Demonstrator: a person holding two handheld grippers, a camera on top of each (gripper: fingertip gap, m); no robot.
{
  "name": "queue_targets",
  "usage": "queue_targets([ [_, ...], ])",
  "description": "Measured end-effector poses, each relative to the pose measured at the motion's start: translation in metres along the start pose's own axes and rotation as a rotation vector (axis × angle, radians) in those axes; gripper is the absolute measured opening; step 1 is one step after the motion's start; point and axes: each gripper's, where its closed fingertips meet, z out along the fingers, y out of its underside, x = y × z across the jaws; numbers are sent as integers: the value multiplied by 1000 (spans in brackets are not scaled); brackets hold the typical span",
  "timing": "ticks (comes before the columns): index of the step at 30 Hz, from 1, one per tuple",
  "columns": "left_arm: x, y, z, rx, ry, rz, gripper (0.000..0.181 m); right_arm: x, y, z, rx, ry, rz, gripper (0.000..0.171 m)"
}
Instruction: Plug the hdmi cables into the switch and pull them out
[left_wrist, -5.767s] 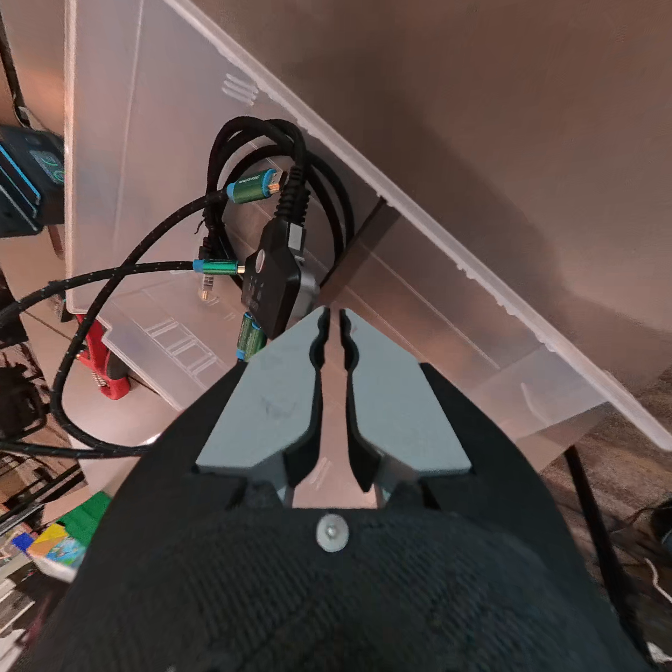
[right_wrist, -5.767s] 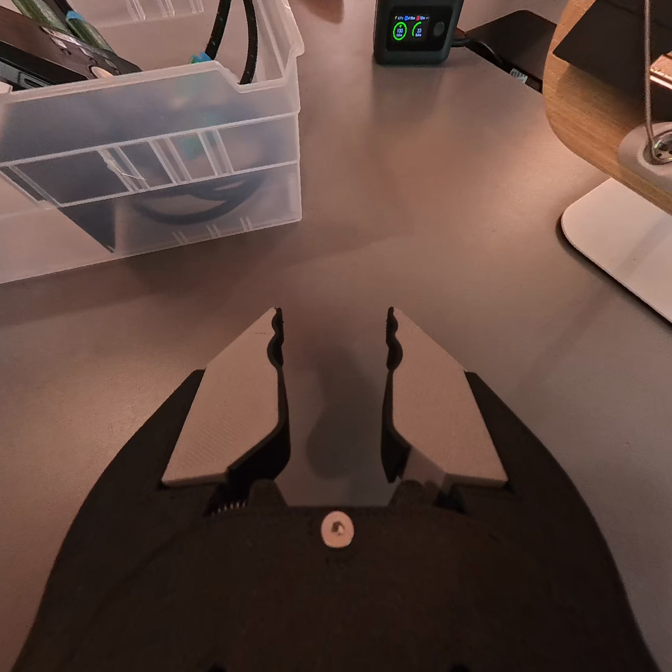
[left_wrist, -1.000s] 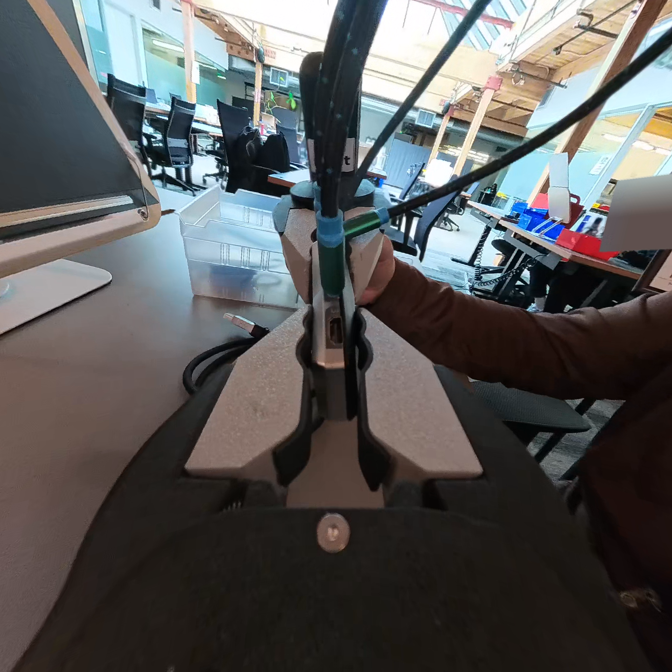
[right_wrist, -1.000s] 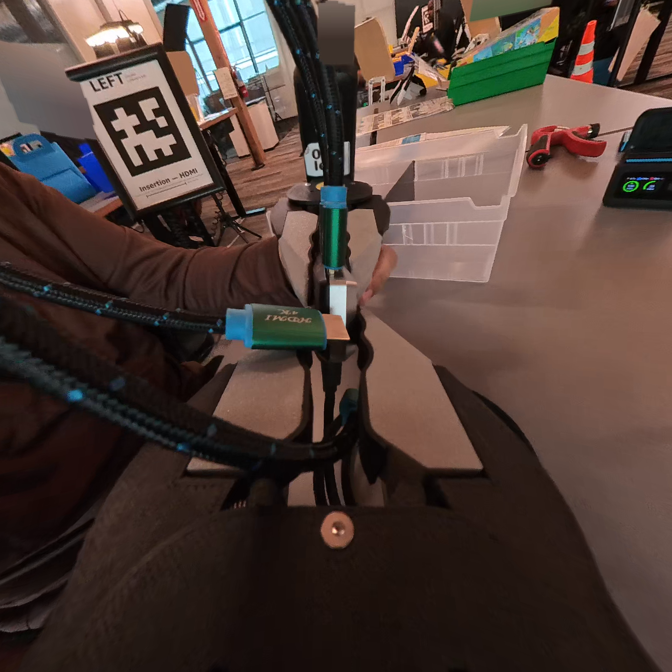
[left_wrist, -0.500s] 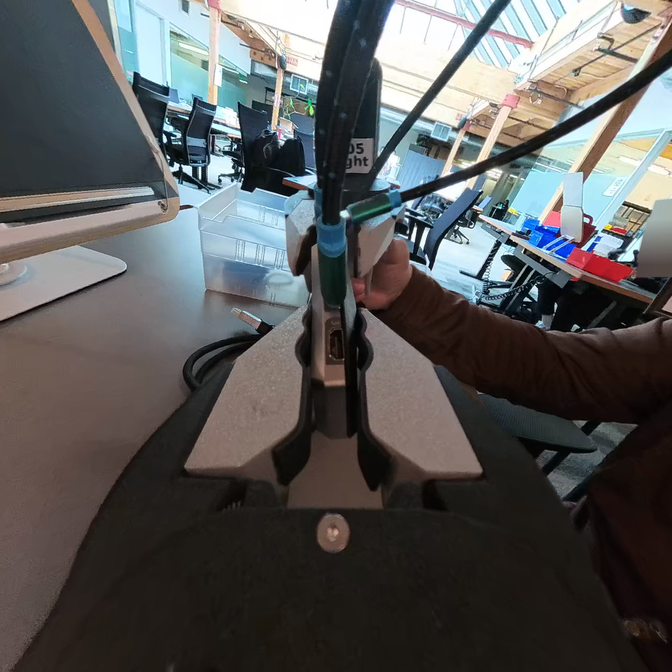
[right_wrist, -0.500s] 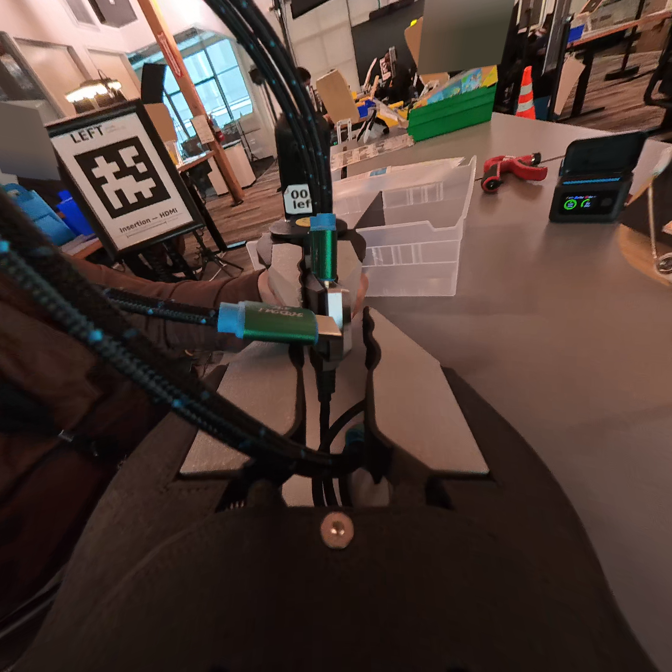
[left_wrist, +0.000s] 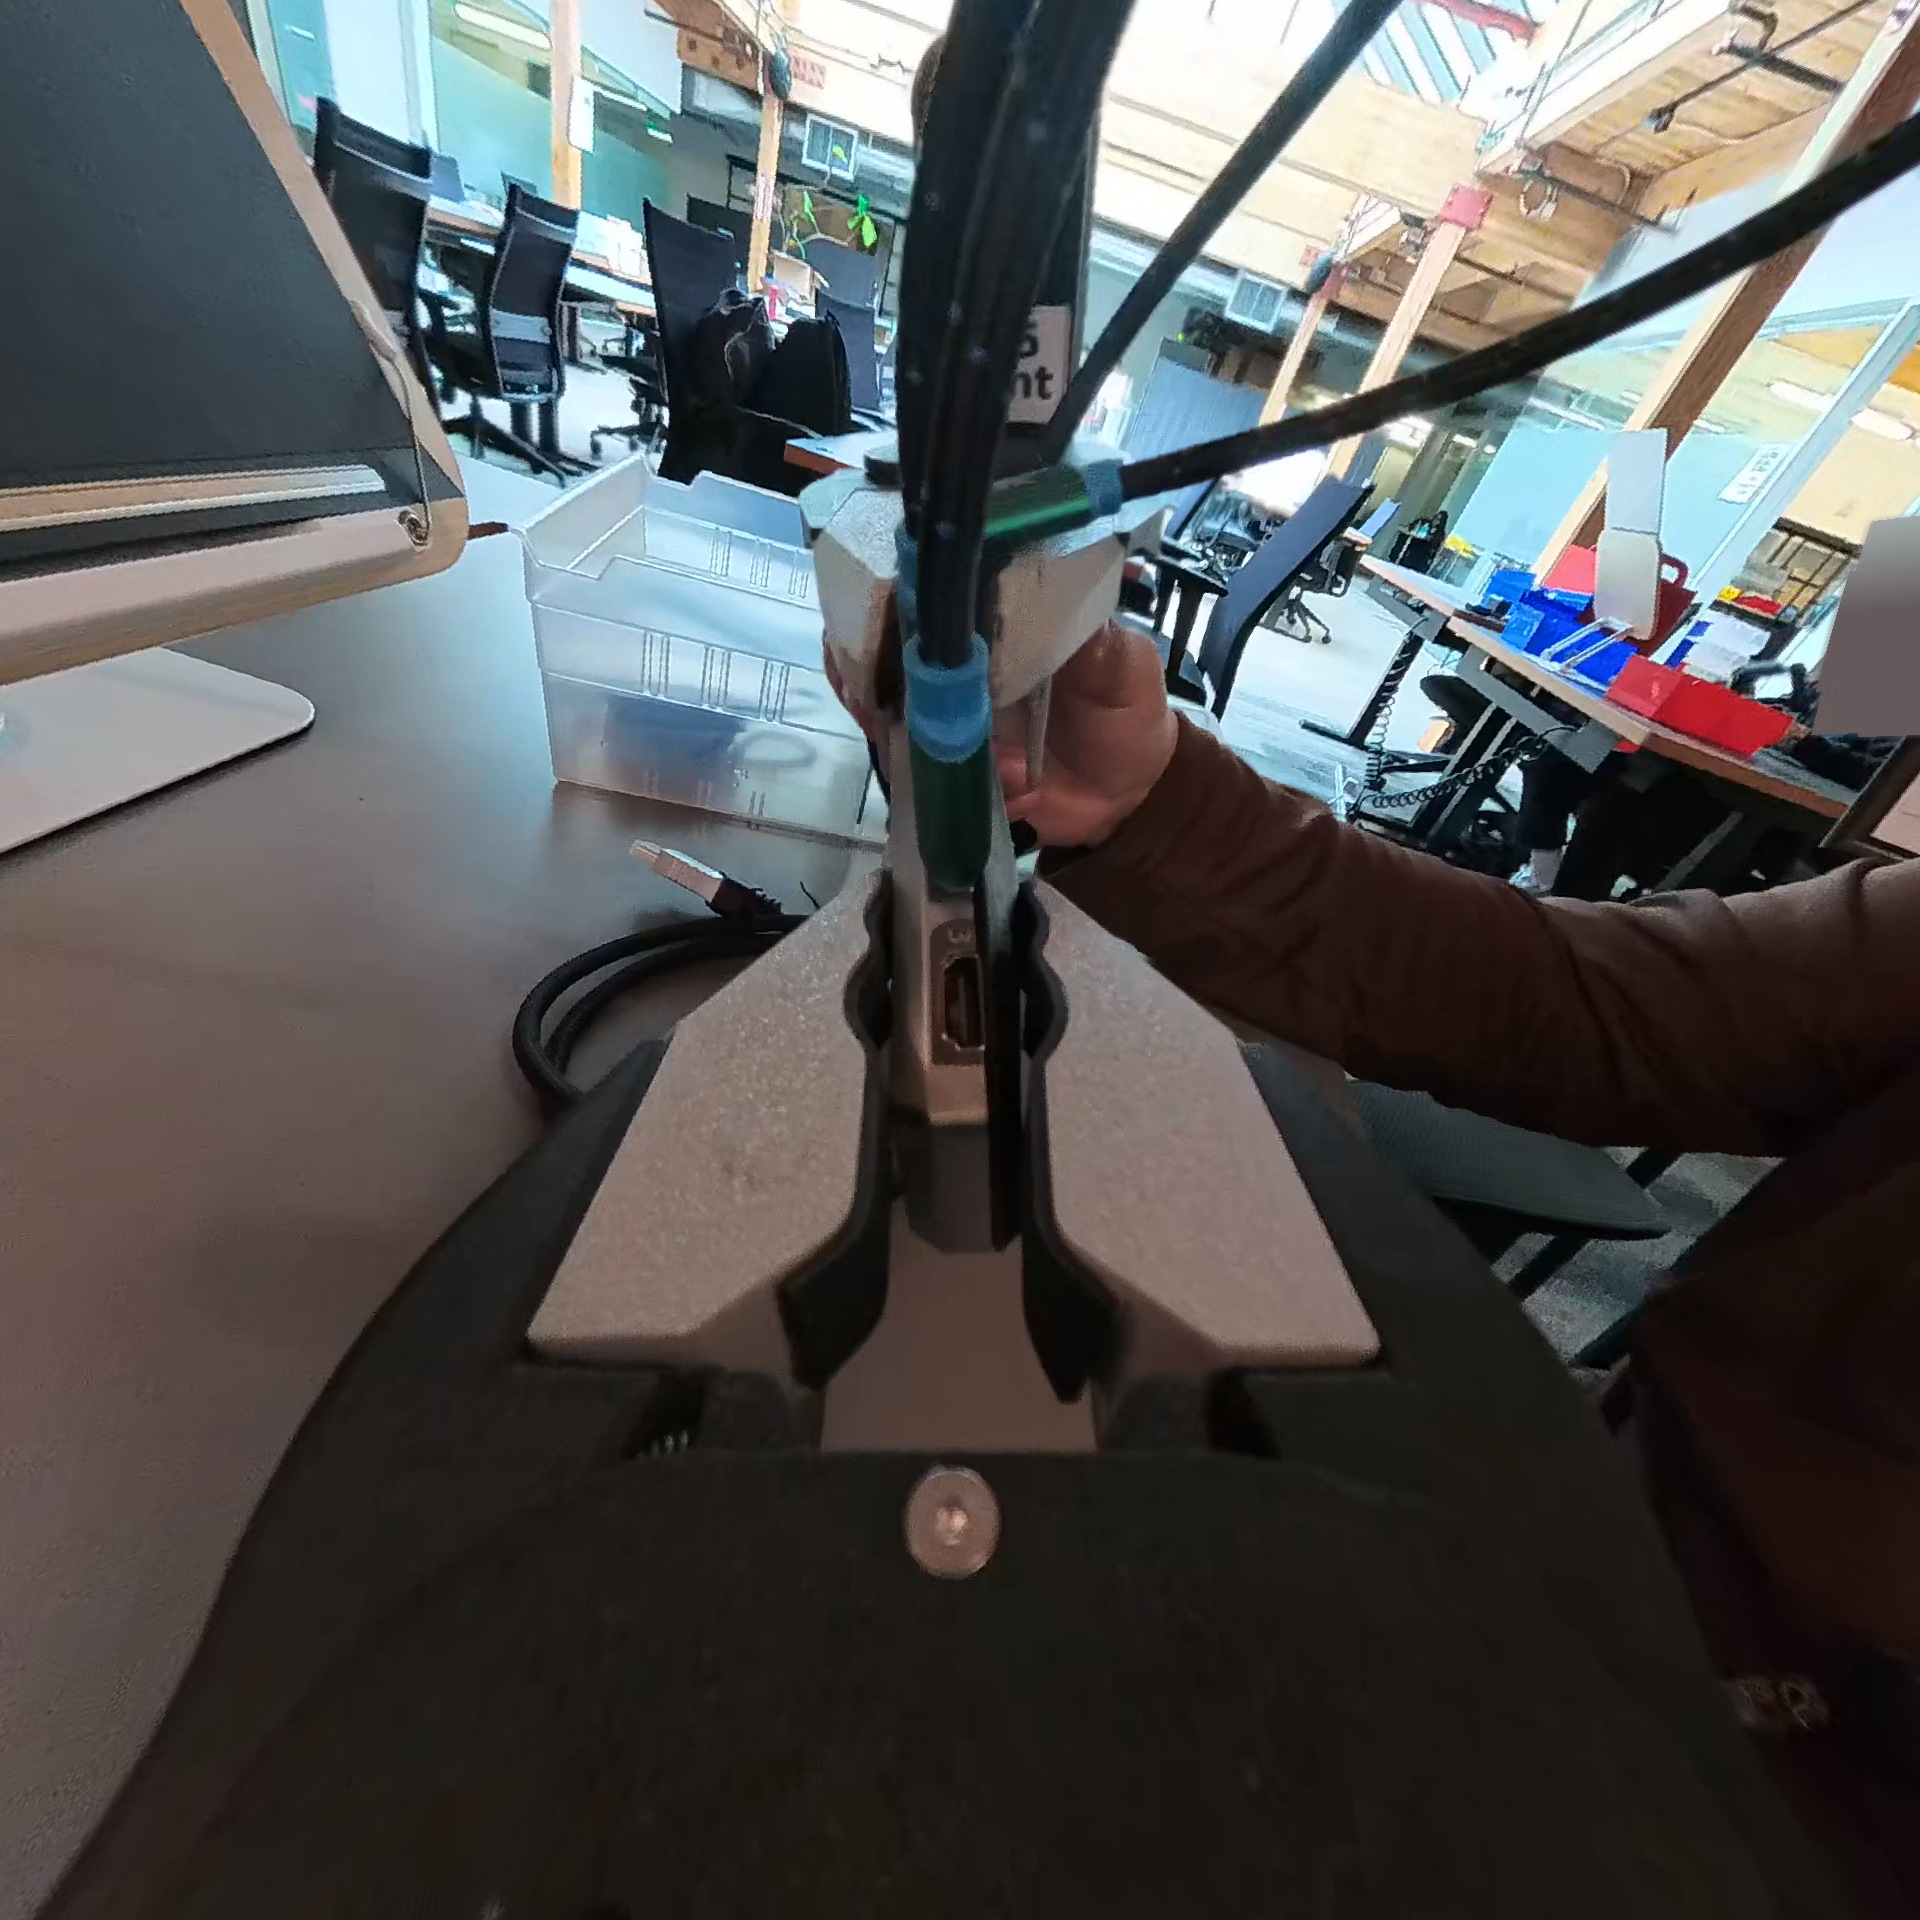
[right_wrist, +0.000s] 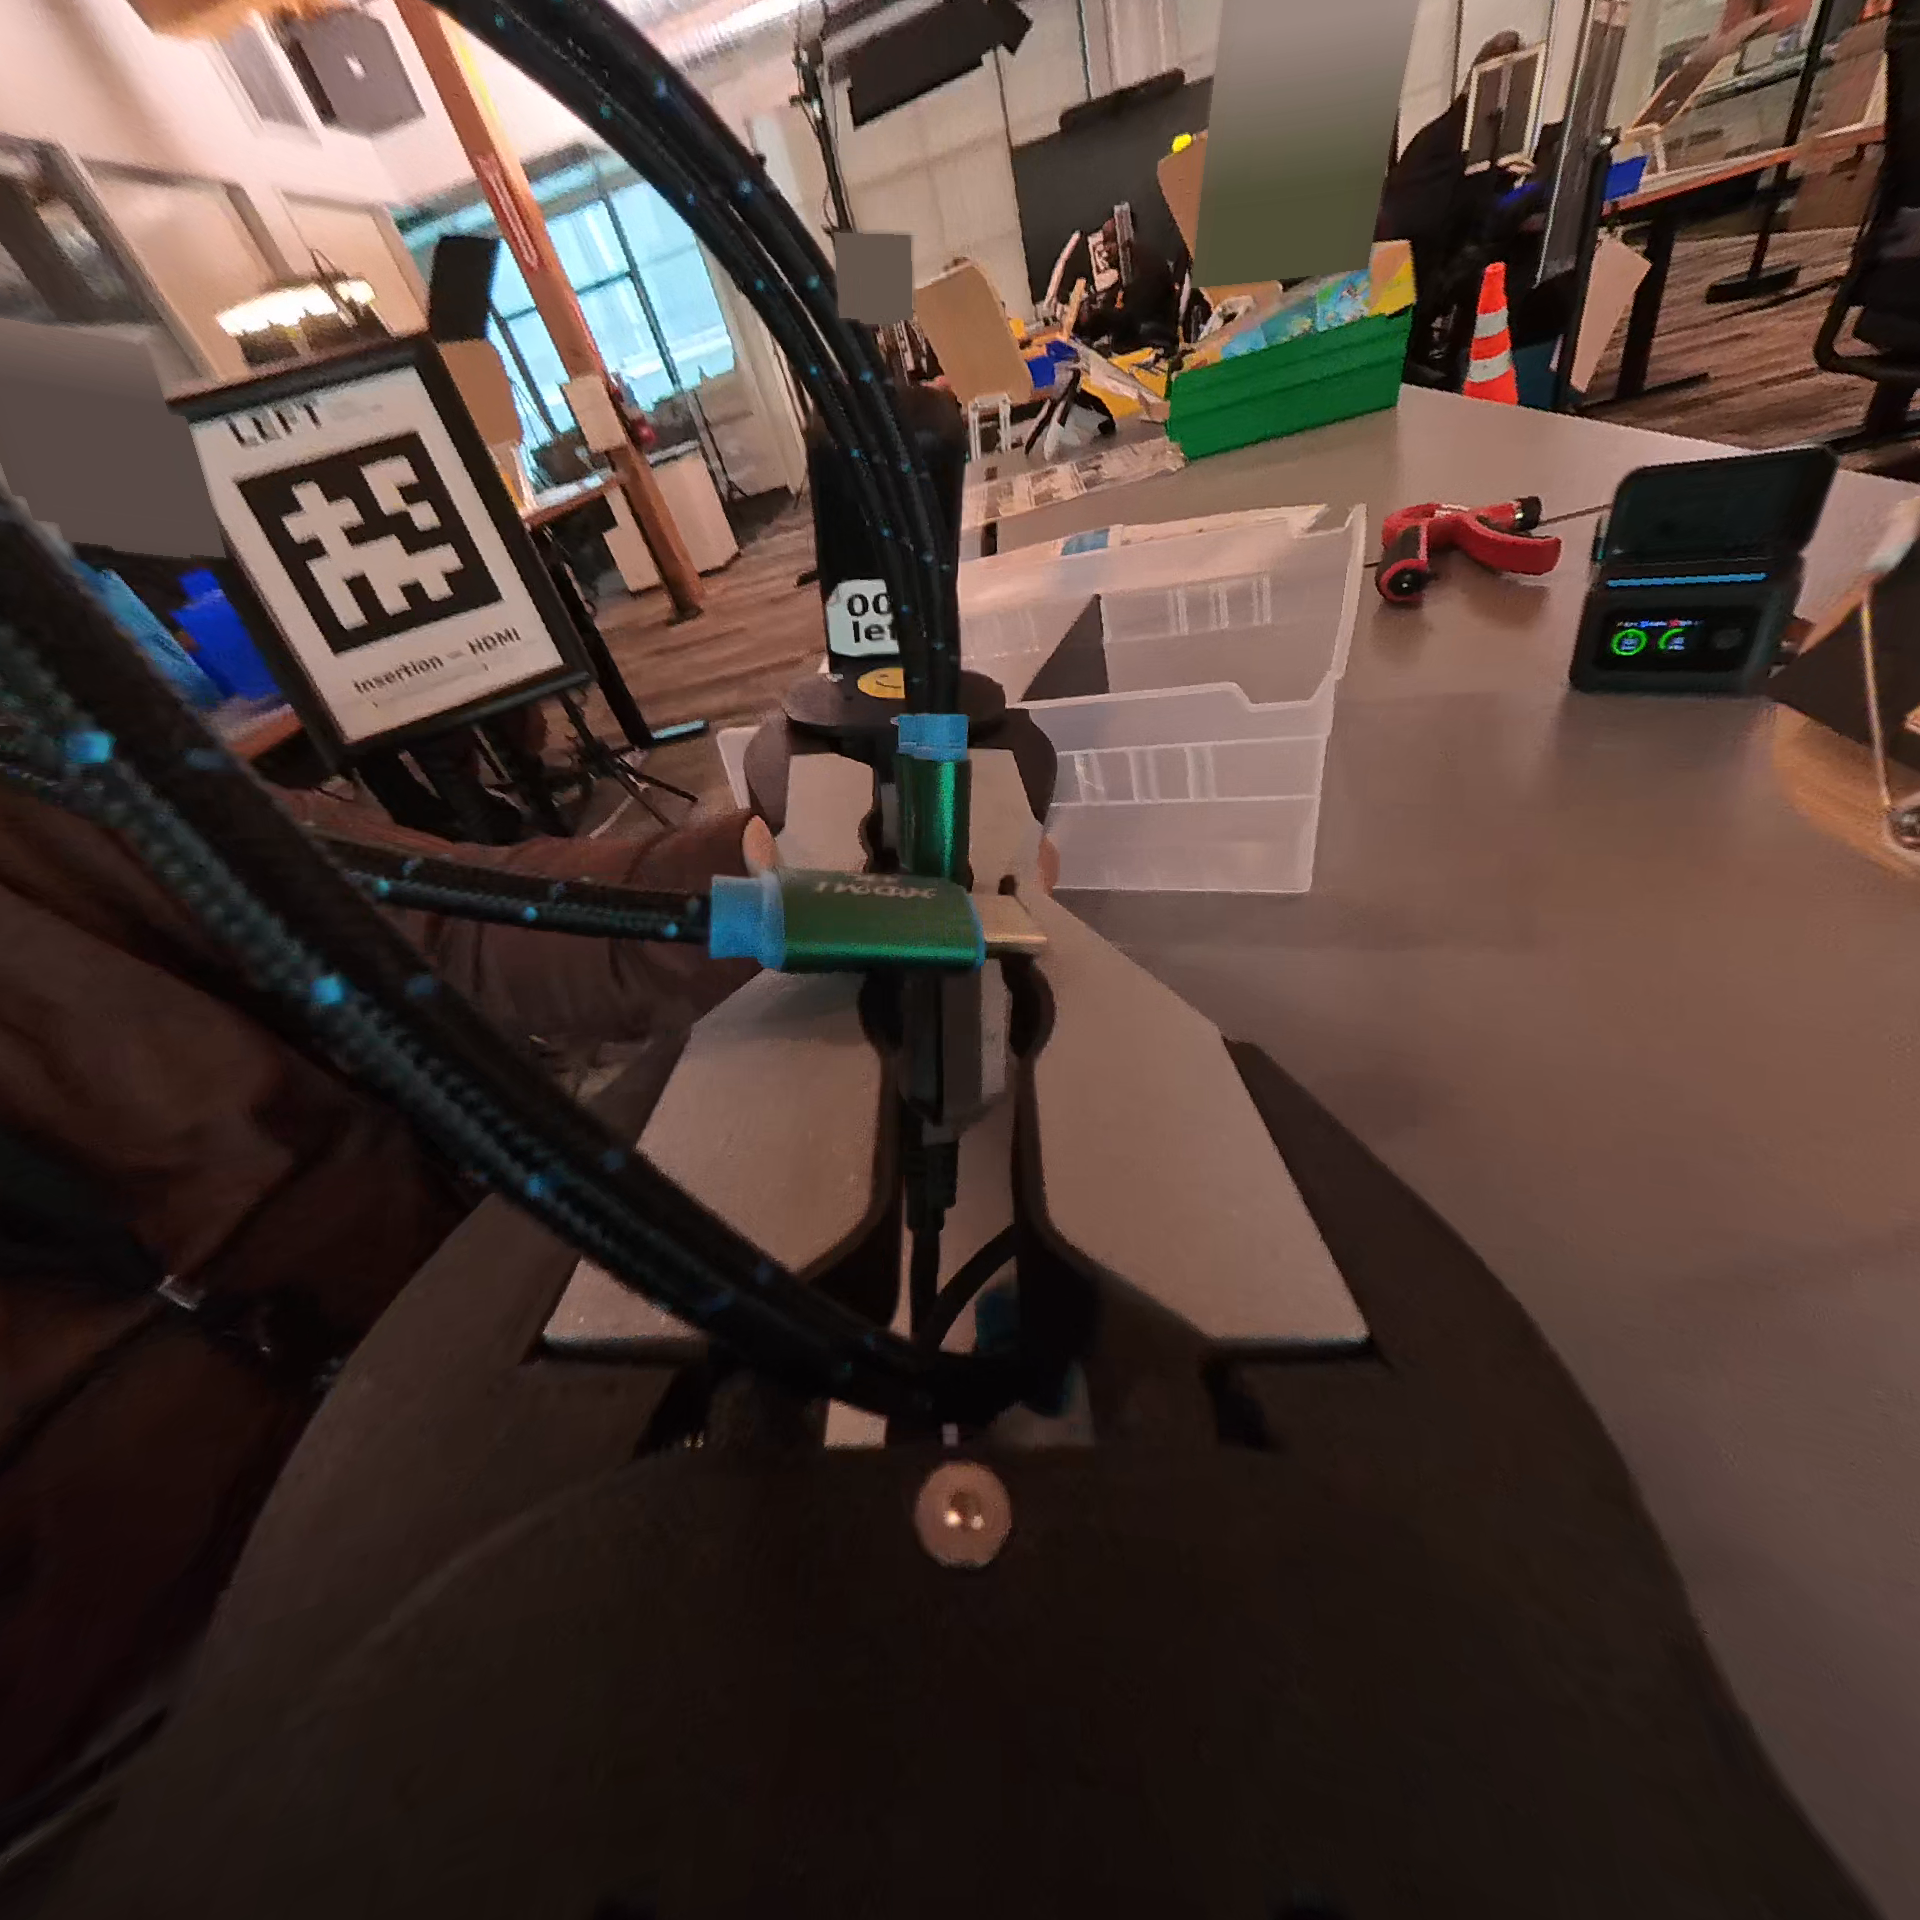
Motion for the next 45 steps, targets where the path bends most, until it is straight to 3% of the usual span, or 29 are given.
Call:
queue_targets([
  [10,5,5,5,-49,-31,86,20,-7,3,2,-53,40,-139,15],
  [21,3,-6,4,32,-52,91,20,-5,-7,4,37,6,-50,16],
  [28,21,-26,-8,114,12,198,19,-42,-9,-3,45,-132,-205,49],
  [35,34,-49,-24,277,90,188,20,-66,-11,-5,86,-319,-105,75],
  [38,29,-55,-28,310,39,208,20,-57,-7,-4,56,-286,-72,76],
  [42,26,-61,-34,344,-8,244,20,-15,10,3,-60,-30,-82,75],
  [45,30,-64,-37,370,-17,279,20,4,26,5,-139,54,-37,75],
])
